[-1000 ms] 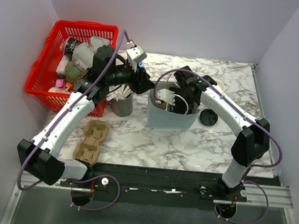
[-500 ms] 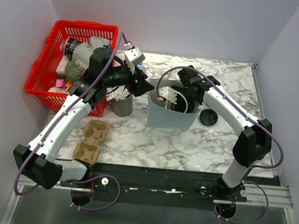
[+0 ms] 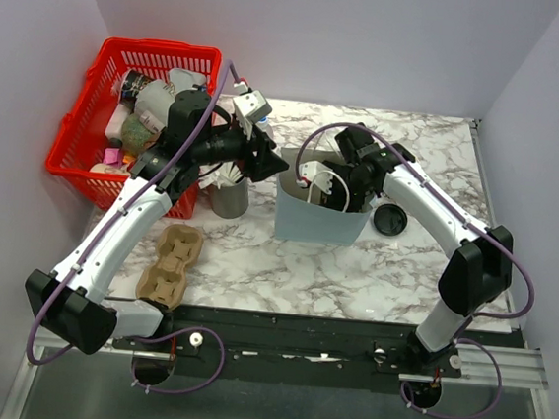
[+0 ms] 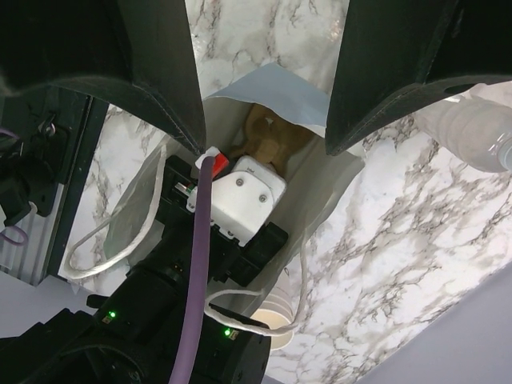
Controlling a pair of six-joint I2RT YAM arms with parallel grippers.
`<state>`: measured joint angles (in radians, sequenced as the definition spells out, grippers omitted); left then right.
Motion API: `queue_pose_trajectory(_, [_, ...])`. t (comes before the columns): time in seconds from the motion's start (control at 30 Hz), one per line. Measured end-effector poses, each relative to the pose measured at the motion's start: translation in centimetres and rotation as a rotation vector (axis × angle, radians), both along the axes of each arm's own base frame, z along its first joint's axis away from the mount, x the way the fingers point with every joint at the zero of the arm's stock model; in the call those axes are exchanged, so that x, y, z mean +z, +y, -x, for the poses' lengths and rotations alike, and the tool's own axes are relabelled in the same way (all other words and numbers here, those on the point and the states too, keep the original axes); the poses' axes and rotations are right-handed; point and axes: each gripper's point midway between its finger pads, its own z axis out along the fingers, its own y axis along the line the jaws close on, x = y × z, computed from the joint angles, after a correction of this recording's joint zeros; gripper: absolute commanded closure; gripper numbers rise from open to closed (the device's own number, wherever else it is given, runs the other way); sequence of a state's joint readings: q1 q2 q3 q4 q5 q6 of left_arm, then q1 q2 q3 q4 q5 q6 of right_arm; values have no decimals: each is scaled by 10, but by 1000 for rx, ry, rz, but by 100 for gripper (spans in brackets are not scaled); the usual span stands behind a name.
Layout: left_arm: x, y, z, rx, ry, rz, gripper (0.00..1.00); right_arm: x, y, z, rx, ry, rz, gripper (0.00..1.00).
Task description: Pack the takeout coffee
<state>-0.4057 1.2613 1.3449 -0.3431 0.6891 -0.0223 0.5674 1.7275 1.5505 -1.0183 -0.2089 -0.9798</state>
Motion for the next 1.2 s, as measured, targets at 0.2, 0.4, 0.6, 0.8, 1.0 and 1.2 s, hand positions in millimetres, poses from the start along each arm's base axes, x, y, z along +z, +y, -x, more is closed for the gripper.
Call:
queue_pose_trajectory(0.2, [-3,0,1,-4,6,-1,30,3,1,6,-27,27,-14,35])
queue_pose_trajectory(0.4, [-4,-1,2,-12,9,0,30,22,5,4,-56,22,-43,0])
queue_pose_trajectory(0.6, [-7,-2,3,-19,17,-1,30,34,8,1,-74,11,-65,0])
queue_pose_trajectory(0.8, [-7,-2,4,-24,19,-1,30,46,10,0,-86,5,-84,0])
queue_pose_trajectory(1.0, [-10,-2,5,-27,26,-3,30,69,16,-4,-94,-26,-127,0])
queue_pose_trajectory(1.2, [-10,-2,5,-27,26,-3,30,94,19,-6,-103,-58,-169,0])
